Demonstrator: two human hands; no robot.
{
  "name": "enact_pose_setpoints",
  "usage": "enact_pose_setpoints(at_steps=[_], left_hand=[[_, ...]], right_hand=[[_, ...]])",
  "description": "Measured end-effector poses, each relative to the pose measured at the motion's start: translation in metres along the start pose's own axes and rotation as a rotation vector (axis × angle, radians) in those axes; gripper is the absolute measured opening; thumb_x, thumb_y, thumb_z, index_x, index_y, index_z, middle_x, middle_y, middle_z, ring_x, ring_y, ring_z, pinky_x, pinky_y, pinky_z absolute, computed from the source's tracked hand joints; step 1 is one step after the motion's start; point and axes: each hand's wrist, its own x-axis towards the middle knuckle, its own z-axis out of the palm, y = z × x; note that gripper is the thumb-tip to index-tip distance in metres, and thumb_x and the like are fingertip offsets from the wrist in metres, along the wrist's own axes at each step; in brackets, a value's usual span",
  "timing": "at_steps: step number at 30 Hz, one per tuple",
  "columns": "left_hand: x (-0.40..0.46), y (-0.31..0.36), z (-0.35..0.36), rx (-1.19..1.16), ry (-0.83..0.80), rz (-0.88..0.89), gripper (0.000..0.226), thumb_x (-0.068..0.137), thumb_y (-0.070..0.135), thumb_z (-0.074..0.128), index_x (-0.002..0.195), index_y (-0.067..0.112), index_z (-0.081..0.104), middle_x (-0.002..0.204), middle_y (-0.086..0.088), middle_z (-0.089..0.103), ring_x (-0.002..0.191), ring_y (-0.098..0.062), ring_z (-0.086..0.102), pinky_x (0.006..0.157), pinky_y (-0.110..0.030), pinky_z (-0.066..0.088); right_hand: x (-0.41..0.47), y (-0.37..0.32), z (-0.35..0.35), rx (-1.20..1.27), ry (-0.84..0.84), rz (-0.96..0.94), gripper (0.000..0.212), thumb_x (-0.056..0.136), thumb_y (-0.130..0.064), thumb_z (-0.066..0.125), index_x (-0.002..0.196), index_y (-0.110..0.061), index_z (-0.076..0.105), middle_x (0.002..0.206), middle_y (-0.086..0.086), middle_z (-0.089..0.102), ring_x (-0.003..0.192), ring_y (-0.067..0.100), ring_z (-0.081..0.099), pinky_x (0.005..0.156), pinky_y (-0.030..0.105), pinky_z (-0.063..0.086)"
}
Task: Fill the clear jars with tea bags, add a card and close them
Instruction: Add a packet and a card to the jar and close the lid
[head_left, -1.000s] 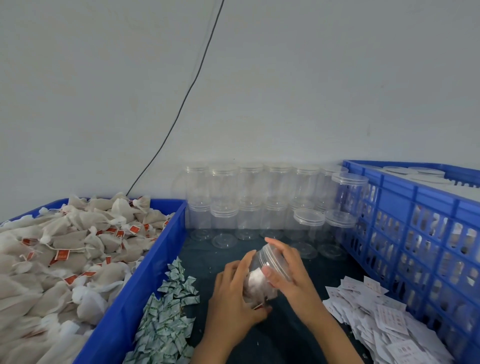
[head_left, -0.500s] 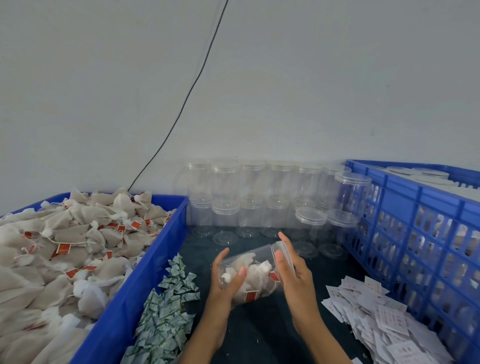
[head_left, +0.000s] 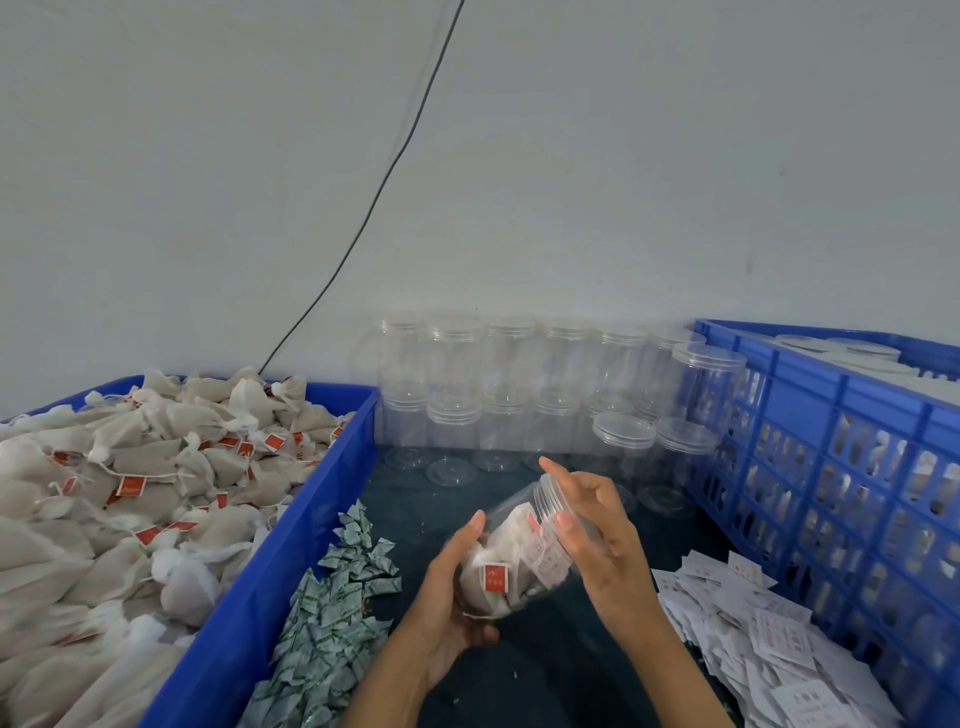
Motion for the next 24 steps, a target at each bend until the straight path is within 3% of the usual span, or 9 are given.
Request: enact_pose_setpoints(at_steps=[9, 12, 14, 17, 21, 24], left_hand=[[-0.001, 0.005, -0.008, 0.027, -0.14, -0.189, 0.073, 0.063, 0.071, 0.062, 0.095, 0.007, 0.078, 0.096, -0.017, 0.07, 0.07, -0.029, 0.067, 0.039, -0.018, 0.042], [0.001, 0.002, -0.007, 0.038, -0.122, -0.17, 0.075, 0.064, 0.073, 0.06, 0.095, 0.007, 0.078, 0.099, -0.02, 0.071, 0.075, -0.031, 0.066, 0.046, -0.02, 0.044], [0.003, 0.0, -0.006, 0.013, -0.057, -0.107, 0.073, 0.068, 0.072, 0.059, 0.097, 0.008, 0.077, 0.1, -0.021, 0.071, 0.079, -0.03, 0.066, 0.058, -0.025, 0.047], [0.002, 0.0, -0.005, 0.043, 0.014, -0.013, 0.066, 0.064, 0.072, 0.058, 0.089, 0.013, 0.074, 0.084, -0.013, 0.071, 0.064, -0.017, 0.063, 0.048, -0.022, 0.043], [0.002, 0.001, -0.002, 0.062, 0.045, 0.009, 0.071, 0.062, 0.073, 0.058, 0.095, 0.012, 0.071, 0.081, -0.012, 0.068, 0.058, -0.014, 0.059, 0.046, -0.022, 0.041], [0.0, 0.001, -0.004, 0.025, 0.021, -0.022, 0.074, 0.067, 0.072, 0.055, 0.098, 0.007, 0.073, 0.087, -0.016, 0.069, 0.061, -0.021, 0.063, 0.042, -0.02, 0.036]], right_hand=[[0.002, -0.006, -0.019, 0.106, -0.124, -0.035, 0.04, 0.082, -0.041, 0.059, 0.121, -0.042, 0.064, 0.117, -0.003, 0.052, 0.114, 0.017, 0.052, 0.095, 0.03, 0.045], [0.003, -0.008, -0.017, 0.078, -0.093, 0.004, 0.042, 0.085, -0.043, 0.064, 0.127, -0.046, 0.059, 0.115, -0.007, 0.052, 0.112, 0.012, 0.053, 0.1, 0.037, 0.046], [0.004, -0.008, -0.013, 0.037, -0.06, 0.09, 0.055, 0.081, -0.056, 0.064, 0.134, -0.051, 0.048, 0.12, -0.015, 0.05, 0.115, 0.004, 0.052, 0.104, 0.034, 0.042], [0.005, -0.005, -0.009, 0.048, -0.043, 0.174, 0.055, 0.075, -0.061, 0.056, 0.129, -0.053, 0.051, 0.124, -0.018, 0.058, 0.119, 0.002, 0.054, 0.107, 0.034, 0.041], [0.003, -0.005, -0.007, 0.129, -0.003, 0.162, 0.042, 0.079, -0.05, 0.061, 0.121, -0.047, 0.063, 0.121, -0.014, 0.066, 0.115, 0.003, 0.059, 0.102, 0.033, 0.046], [0.003, -0.009, -0.011, 0.251, 0.036, 0.134, 0.037, 0.079, -0.04, 0.062, 0.116, -0.046, 0.067, 0.126, -0.015, 0.063, 0.119, 0.002, 0.057, 0.098, 0.025, 0.047]])
